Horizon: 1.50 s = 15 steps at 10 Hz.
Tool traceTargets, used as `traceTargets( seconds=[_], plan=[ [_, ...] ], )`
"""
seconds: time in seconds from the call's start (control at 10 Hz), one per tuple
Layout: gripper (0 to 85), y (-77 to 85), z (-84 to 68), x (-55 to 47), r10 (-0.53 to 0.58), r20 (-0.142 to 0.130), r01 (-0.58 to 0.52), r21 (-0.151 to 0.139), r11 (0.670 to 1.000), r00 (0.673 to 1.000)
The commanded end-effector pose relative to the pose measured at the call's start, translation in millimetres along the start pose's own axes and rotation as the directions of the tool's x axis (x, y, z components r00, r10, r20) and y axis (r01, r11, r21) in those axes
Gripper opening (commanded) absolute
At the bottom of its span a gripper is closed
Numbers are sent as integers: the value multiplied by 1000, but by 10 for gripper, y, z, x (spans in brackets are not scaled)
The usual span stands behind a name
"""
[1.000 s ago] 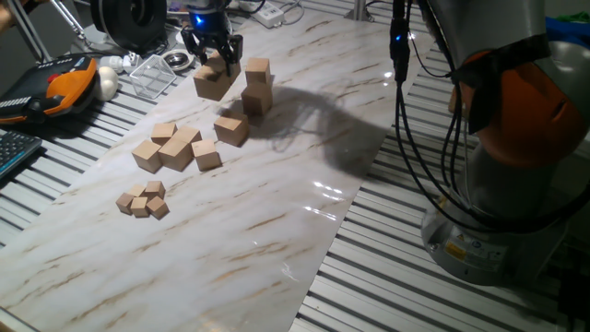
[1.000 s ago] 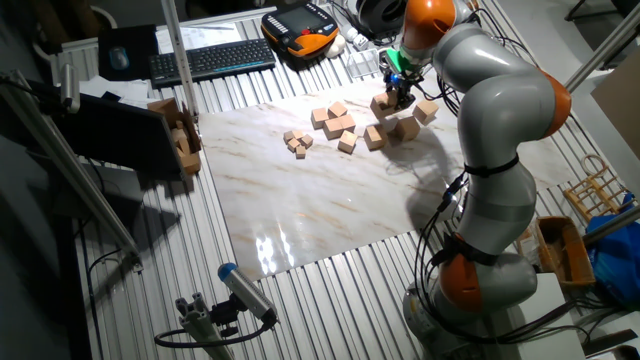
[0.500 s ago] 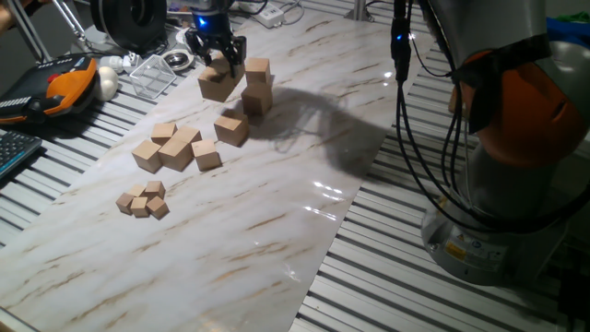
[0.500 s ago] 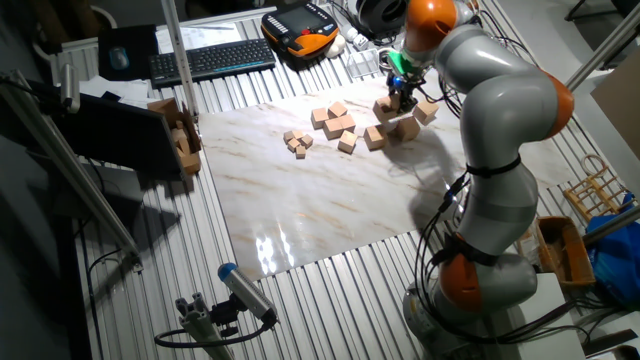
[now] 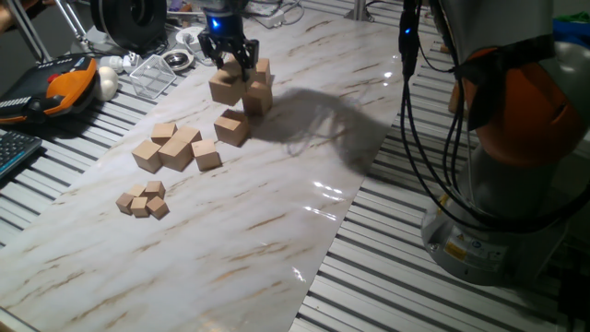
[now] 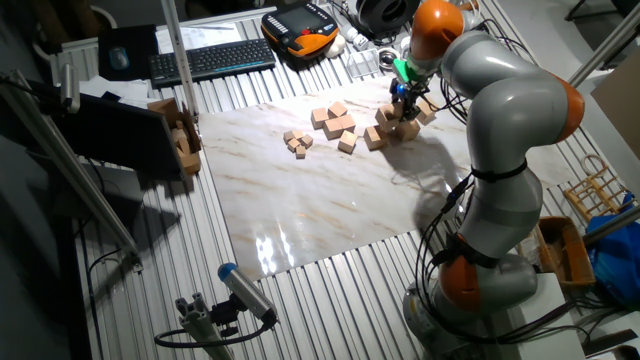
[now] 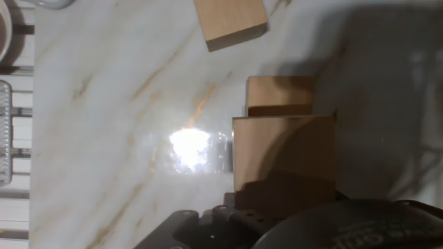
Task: Stack the blocks into a pyramid shape
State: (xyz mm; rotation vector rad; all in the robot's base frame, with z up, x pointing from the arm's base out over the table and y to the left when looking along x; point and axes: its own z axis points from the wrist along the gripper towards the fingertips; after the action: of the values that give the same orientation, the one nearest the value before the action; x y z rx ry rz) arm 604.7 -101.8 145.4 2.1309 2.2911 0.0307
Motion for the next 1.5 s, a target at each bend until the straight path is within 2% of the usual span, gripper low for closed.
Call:
traceTargets(
  seconds=[0.0, 0.5, 0.7, 0.9, 1.4],
  plan=[
    [0, -22, 34, -17, -5, 0, 5, -5, 1000, 1000],
    [0, -52, 149, -22, -6, -21, 6, -16, 1000, 1000],
    [0, -58, 213, -24, -3, -11, 3, -23, 1000, 1000],
    [0, -76, 256, -21, 3, -19, -4, -25, 1000, 1000],
    [0, -67, 275, -36, 31, -30, -32, -20, 999, 999]
  ],
)
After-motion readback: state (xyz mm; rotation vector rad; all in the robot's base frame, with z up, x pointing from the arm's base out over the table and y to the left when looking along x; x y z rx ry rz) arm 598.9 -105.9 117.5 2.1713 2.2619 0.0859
